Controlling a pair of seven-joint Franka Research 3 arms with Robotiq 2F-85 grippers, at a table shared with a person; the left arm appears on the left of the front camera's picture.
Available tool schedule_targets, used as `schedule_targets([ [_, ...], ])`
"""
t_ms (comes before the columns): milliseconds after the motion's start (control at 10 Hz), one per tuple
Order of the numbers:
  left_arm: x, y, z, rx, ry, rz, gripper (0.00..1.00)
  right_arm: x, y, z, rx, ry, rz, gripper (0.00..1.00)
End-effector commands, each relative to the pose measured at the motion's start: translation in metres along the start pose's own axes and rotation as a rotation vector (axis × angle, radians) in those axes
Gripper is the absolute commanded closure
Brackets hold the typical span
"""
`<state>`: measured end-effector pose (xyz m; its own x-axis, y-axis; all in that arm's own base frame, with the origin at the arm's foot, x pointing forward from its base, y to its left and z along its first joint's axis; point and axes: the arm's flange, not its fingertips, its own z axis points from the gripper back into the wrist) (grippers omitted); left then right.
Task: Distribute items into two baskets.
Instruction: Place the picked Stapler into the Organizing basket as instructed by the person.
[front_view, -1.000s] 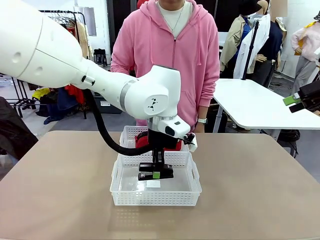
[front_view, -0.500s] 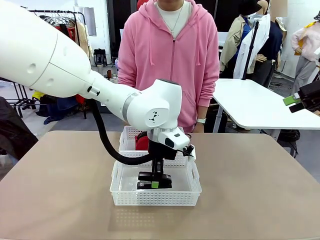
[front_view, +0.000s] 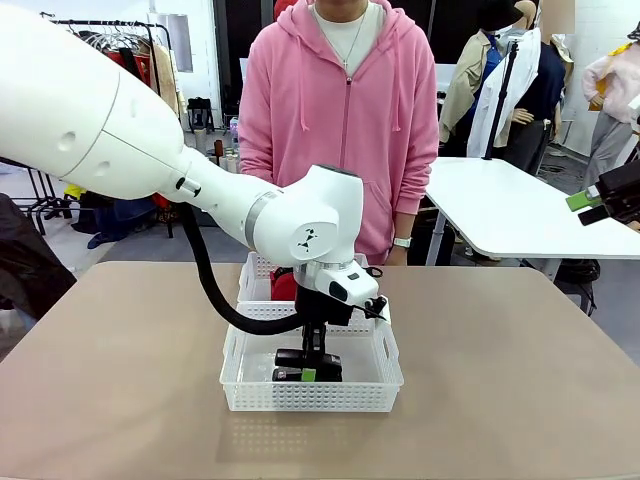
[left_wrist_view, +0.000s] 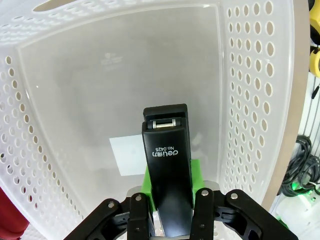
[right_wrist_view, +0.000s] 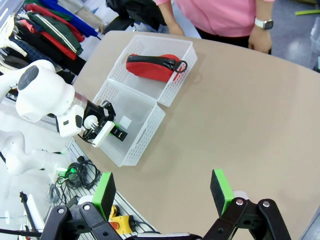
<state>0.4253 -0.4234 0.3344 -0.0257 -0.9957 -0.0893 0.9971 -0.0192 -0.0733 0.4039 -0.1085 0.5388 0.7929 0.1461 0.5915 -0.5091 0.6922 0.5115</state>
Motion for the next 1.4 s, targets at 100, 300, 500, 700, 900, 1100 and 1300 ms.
schedule_targets([
  [100,-0.0030,-0.0029,0.0008,0.013,-0.001,-0.004,0.82,0.0012,0.0020,0.0013,-0.005,0.005,-0.012,0.00],
  [300,-0.0034,-0.0030,0.0011,0.015,-0.002,0.003,0.57,0.0012,0.0020,0.0013,-0.005,0.005,-0.012,0.00],
  [500,-0.0038,-0.0031,0.0003,0.027,0.000,0.005,0.18,0.0012,0.0020,0.0013,-0.005,0.005,-0.012,0.00],
  [700,-0.0035,-0.0038,0.0009,0.026,-0.002,0.001,0.00,0.0012,0.0020,0.0013,-0.005,0.005,-0.012,0.00],
  [900,-0.0046,-0.0041,0.0027,0.027,-0.001,0.003,0.00,0.0012,0.0020,0.0013,-0.005,0.005,-0.012,0.00],
  [1100,-0.0081,-0.0033,0.0048,0.027,-0.003,0.020,0.00,0.0012,0.0020,0.0013,-0.005,0.005,-0.012,0.00],
  [1300,-0.0089,-0.0034,0.0072,0.032,-0.009,0.029,0.00,0.0012,0.0020,0.0013,-0.005,0.005,-0.012,0.00],
])
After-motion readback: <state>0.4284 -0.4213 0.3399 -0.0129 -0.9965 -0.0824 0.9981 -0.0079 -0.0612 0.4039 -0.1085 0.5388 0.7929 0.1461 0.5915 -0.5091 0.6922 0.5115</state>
